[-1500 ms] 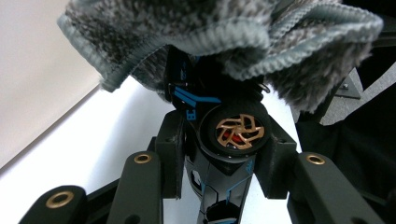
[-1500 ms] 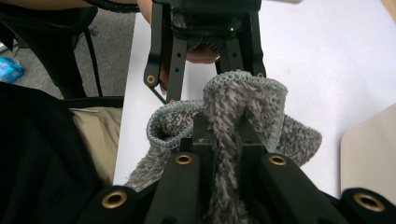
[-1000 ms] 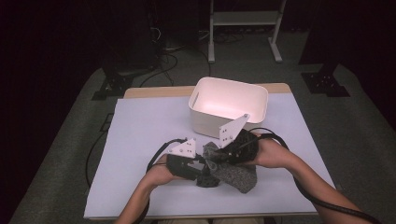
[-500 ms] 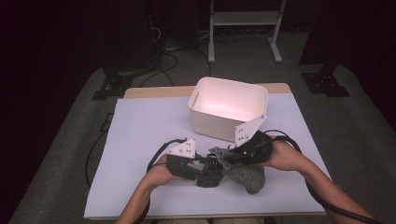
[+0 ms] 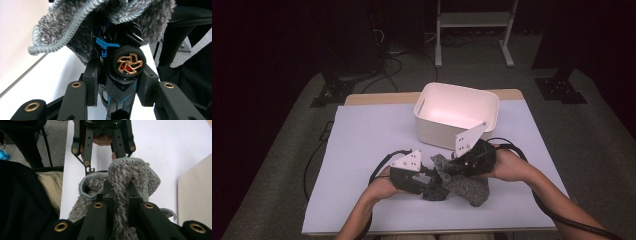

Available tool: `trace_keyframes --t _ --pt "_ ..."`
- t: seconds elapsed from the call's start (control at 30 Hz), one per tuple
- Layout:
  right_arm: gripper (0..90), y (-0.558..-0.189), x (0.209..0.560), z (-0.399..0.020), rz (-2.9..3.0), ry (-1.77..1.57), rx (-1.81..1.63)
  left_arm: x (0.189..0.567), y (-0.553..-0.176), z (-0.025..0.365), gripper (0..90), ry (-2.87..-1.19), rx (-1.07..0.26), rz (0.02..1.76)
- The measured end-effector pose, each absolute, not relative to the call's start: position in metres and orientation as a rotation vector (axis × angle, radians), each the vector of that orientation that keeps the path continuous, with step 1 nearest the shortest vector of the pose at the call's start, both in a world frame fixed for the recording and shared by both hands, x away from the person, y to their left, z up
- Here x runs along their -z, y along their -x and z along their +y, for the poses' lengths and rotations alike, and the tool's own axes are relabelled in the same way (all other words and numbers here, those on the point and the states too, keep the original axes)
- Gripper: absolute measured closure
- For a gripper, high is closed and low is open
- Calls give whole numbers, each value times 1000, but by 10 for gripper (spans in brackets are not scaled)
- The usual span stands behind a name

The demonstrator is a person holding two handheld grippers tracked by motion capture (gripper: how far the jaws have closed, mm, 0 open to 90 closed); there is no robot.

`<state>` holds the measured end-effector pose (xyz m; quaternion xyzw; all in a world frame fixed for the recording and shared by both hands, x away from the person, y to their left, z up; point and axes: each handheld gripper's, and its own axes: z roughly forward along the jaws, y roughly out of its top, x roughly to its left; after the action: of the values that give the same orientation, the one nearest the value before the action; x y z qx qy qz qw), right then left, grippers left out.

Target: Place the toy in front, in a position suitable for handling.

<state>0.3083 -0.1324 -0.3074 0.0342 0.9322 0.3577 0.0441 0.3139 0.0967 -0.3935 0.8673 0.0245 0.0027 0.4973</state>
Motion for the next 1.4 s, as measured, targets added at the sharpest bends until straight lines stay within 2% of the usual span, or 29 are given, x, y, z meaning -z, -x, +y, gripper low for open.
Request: trace_keyframes --t 0.87,1.4 --pt "821 -300 313 -147 2827 -144 -1123 394 -317 88 573 -2110 37 41" --pt "821 -292 314 -151 2819 -122 -1139 410 -312 95 503 -2127 53 78"
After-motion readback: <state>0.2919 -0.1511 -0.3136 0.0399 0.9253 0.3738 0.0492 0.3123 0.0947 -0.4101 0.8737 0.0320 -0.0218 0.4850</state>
